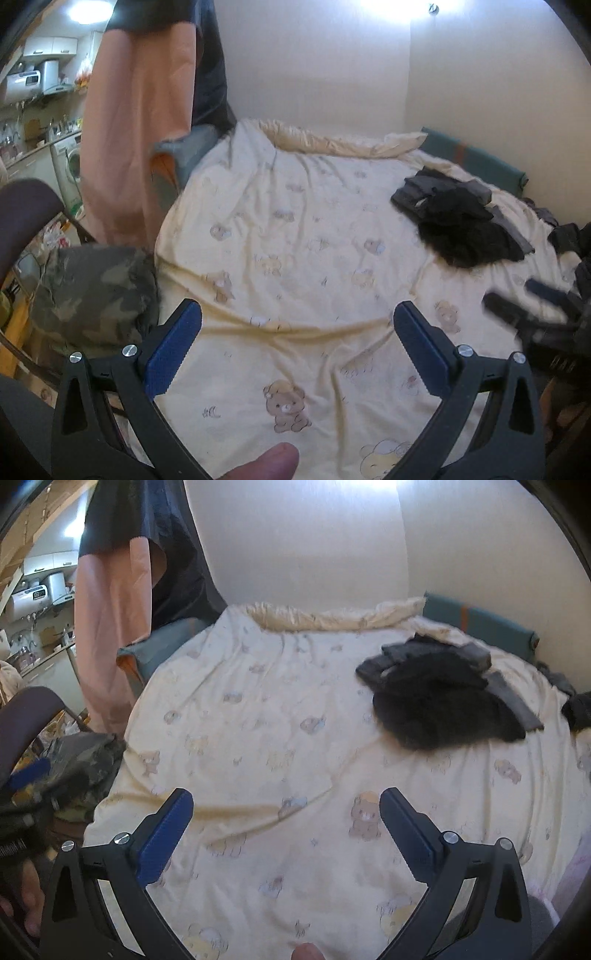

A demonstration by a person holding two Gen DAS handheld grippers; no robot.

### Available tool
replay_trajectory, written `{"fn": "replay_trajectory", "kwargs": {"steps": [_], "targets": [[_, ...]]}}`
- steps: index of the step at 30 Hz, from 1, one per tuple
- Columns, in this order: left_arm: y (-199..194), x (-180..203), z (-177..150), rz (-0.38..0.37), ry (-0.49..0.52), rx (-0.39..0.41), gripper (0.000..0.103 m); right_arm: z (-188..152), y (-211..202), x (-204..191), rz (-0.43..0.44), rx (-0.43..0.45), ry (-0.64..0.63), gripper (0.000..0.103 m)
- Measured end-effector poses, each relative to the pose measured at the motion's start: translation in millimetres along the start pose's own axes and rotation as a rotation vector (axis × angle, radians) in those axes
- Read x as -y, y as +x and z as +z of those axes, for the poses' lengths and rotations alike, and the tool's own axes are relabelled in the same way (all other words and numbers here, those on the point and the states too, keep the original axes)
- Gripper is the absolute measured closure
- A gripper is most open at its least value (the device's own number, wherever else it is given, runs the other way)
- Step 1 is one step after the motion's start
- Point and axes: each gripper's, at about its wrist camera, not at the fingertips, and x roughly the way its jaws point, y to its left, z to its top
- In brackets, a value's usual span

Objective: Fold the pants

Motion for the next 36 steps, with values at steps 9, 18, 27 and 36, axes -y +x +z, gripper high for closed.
{"fn": "replay_trajectory", "kwargs": {"steps": [9, 18, 27, 36], "targets": [[10, -11, -11, 0.032, -0.025, -0.031, 0.000, -1, 5, 3, -0.047, 0.035, 0.001, 0.000], [16, -6, -9, 0.026, -0.030, -0.025, 0.000, -3, 10, -2, -0.013, 0.018, -0.021, 0.000], [21, -14, -9, -0.003, -0.085, -0.052, 0.000, -3, 9, -3, -0.016, 0.020, -0.021, 0.000], [22, -14, -9, -0.013, -0.094, -0.057, 0.000, -4, 8, -8, -0.015, 0.030, -0.049, 0.000]]}}
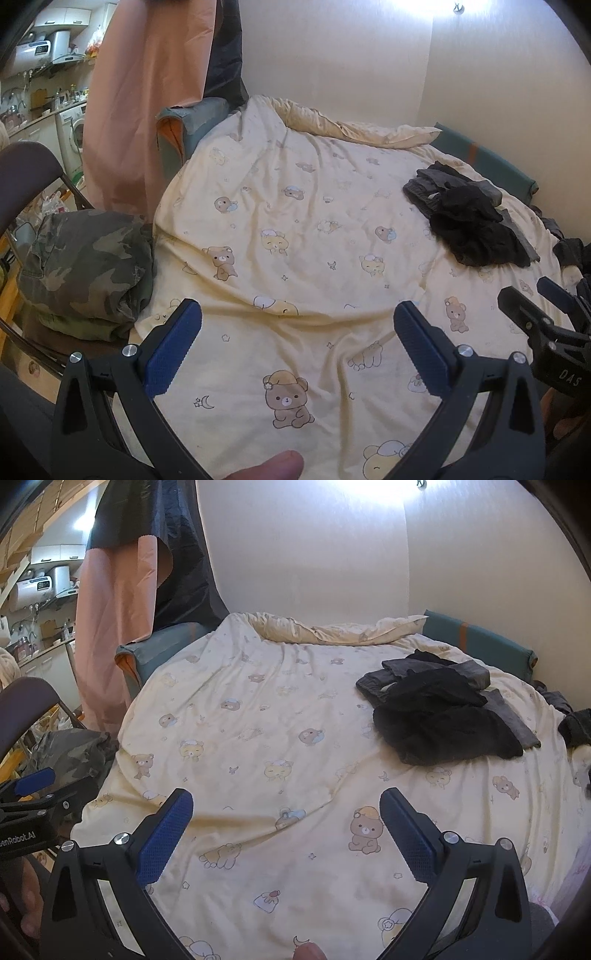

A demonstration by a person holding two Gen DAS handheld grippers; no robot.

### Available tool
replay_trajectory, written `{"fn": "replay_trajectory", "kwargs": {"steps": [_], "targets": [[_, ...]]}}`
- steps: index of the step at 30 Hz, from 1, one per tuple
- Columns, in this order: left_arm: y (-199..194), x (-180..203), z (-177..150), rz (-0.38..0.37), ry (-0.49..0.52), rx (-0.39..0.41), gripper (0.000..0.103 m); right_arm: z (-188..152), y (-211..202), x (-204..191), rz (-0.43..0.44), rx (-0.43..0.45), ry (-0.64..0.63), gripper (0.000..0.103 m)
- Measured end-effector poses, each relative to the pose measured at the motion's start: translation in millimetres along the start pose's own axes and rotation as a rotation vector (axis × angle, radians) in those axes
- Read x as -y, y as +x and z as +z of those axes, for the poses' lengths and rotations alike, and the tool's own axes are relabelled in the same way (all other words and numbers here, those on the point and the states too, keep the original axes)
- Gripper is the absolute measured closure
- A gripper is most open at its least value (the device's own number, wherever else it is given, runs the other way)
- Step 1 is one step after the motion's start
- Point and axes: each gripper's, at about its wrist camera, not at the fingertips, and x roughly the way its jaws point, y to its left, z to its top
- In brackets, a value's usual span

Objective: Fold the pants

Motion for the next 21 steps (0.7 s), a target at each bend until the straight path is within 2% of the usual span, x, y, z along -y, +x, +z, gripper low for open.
{"fn": "replay_trajectory", "kwargs": {"steps": [21], "targets": [[0.6, 3.6, 1.7, 0.007, 0.002, 0.007, 0.000, -0.1, -1.9, -0.3, -0.005, 0.006, 0.002, 0.000]]}}
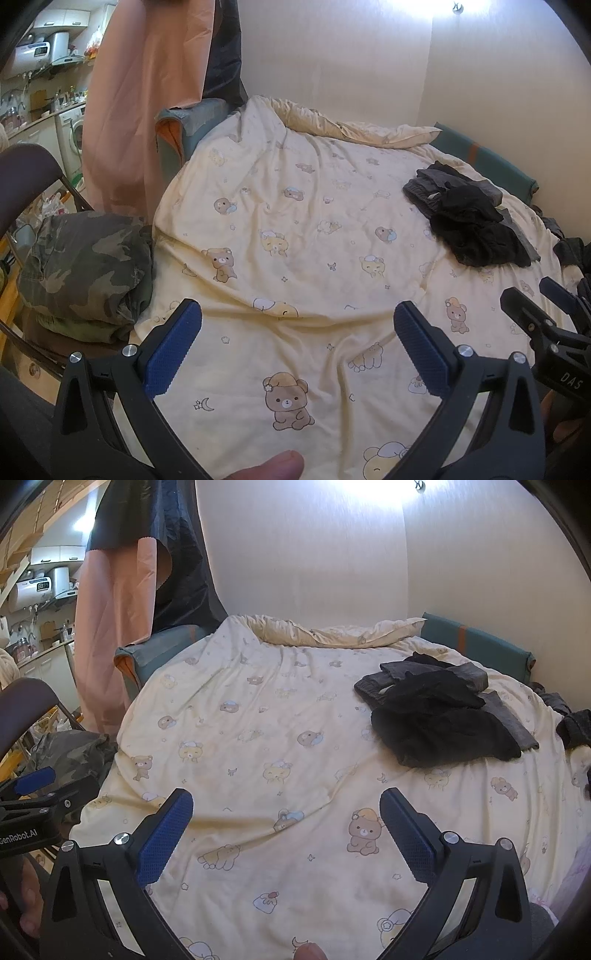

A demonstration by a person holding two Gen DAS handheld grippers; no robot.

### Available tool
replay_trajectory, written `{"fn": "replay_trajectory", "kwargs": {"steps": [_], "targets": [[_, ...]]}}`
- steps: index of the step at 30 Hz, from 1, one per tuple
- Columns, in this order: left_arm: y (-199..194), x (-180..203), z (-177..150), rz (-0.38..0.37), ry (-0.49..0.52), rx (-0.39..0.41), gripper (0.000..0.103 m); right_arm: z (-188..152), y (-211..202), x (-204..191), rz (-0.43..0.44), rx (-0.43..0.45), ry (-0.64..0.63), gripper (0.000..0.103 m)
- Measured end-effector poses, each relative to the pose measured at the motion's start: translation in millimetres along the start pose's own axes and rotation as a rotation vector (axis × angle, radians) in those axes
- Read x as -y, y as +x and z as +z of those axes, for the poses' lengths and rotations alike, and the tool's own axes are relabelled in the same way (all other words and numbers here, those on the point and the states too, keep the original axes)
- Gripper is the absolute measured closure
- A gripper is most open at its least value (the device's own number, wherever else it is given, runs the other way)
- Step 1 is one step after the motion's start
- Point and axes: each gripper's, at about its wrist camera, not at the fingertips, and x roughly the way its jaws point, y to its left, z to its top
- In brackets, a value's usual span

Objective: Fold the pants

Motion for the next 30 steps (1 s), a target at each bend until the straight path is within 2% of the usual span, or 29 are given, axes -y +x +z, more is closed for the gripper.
{"fn": "replay_trajectory", "kwargs": {"steps": [30], "targets": [[-3.9, 3.4, 1.1, -0.002, -0.006, 0.012, 0.000, 1.2, -2.7, -0.4, 0.000, 0.011, -0.009, 0.000]]}}
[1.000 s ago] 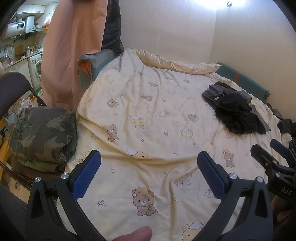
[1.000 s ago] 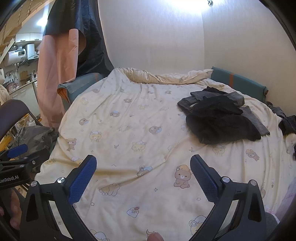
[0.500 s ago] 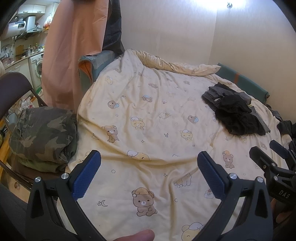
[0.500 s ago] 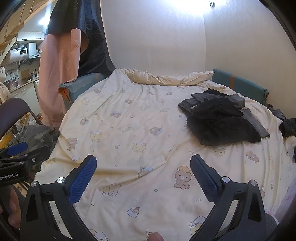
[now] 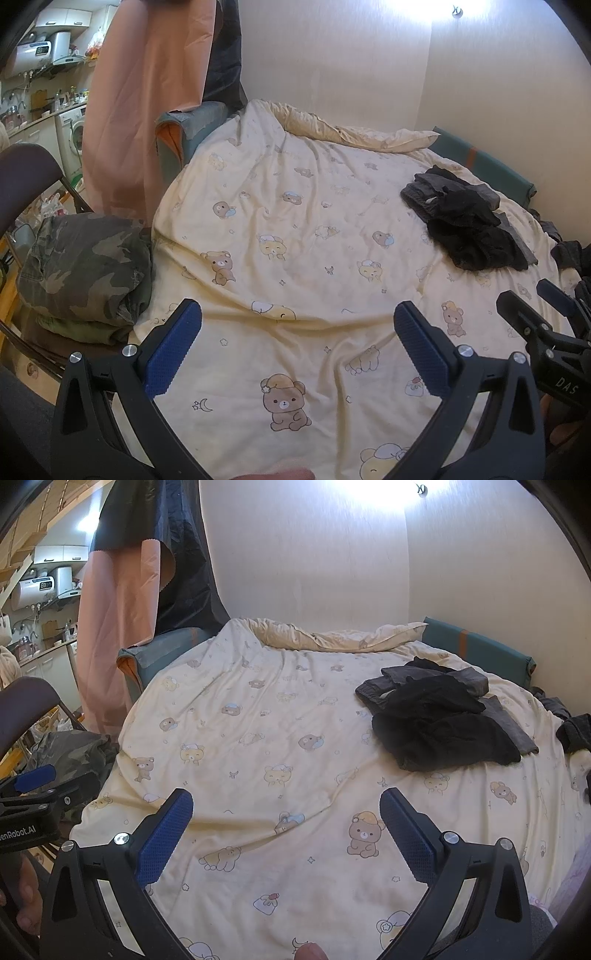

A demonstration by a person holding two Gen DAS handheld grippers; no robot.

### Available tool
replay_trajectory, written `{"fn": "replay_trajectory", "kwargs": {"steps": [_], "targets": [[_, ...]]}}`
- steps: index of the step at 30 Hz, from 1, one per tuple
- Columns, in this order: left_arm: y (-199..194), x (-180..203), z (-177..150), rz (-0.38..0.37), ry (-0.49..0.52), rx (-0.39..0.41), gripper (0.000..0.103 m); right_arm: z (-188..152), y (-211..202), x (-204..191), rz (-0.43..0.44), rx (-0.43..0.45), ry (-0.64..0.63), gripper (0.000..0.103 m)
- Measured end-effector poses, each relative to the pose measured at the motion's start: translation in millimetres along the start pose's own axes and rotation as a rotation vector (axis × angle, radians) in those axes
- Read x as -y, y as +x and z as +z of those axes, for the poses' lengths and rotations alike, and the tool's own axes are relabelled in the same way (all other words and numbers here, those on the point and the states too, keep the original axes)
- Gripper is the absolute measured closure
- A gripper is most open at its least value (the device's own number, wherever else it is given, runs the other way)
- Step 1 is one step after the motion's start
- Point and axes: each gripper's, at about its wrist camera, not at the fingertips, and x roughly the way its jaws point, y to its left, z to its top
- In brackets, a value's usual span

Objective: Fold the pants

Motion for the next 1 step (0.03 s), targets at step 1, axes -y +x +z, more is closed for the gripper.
{"fn": "replay_trajectory", "kwargs": {"steps": [1], "targets": [[-0.2, 0.6, 0.6, -0.001, 0.000, 0.000, 0.000, 0.0, -0.1, 0.0, -0.001, 0.001, 0.000, 0.000]]}}
